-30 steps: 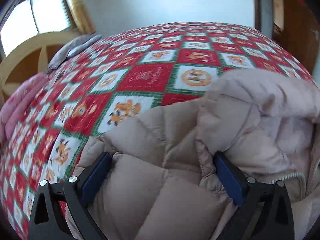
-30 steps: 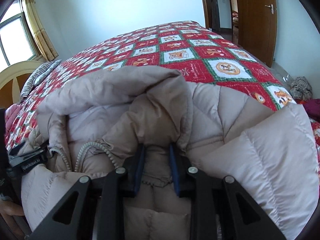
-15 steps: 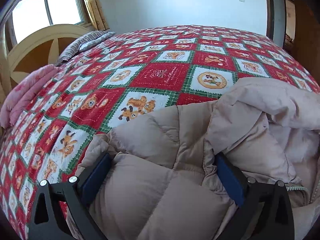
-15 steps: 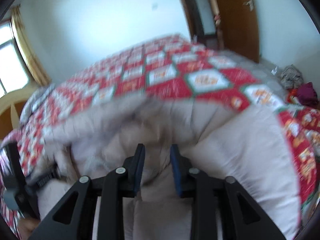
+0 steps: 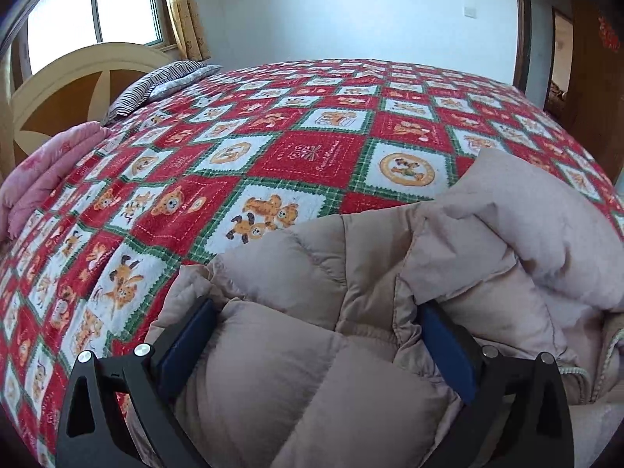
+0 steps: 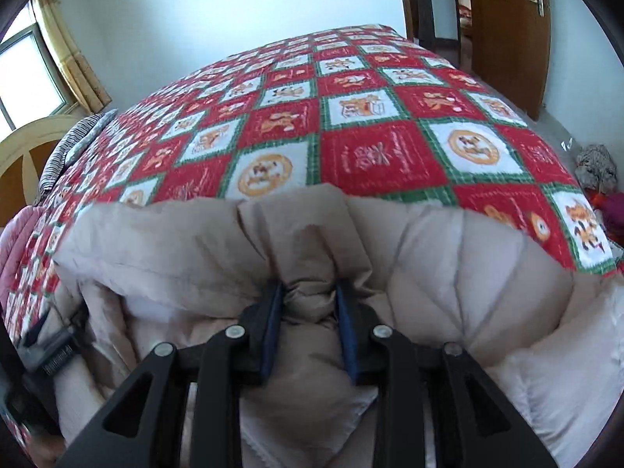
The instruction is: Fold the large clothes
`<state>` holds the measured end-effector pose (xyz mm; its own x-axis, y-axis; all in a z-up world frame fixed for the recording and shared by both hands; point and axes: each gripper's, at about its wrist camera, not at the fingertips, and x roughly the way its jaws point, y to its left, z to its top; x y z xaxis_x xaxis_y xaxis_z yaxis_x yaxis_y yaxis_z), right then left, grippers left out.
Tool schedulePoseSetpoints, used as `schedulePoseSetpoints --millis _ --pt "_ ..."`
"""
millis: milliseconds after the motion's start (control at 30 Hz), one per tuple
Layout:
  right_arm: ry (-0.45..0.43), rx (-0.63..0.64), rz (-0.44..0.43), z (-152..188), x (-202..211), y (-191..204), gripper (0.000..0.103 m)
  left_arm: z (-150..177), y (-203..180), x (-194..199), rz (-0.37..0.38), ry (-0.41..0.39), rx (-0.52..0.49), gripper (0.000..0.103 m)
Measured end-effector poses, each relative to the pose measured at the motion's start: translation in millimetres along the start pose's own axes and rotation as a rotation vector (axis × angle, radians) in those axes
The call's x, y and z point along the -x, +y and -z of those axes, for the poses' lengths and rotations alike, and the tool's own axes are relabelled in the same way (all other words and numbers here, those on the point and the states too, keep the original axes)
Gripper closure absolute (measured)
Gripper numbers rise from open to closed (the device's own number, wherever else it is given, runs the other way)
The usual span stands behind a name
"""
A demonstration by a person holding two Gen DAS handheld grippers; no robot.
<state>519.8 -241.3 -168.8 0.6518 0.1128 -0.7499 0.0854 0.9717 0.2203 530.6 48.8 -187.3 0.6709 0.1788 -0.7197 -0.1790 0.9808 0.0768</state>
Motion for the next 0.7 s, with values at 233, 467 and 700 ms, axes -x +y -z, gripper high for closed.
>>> schedulePoseSetpoints --millis 233,467,700 --pt "-0.04 0.065 0.054 5 1 10 0.075 -17 9 47 0.159 -0.1 -0.009 0.001" --pt "-0.054 0.066 0.048 2 0 9 0.075 -89 -56 71 0.161 -0.191 -0.126 0.001" --pt "-0.06 0.048 0.019 3 1 6 0.075 -51 -62 -14 0.113 0.044 -0.135 0.001"
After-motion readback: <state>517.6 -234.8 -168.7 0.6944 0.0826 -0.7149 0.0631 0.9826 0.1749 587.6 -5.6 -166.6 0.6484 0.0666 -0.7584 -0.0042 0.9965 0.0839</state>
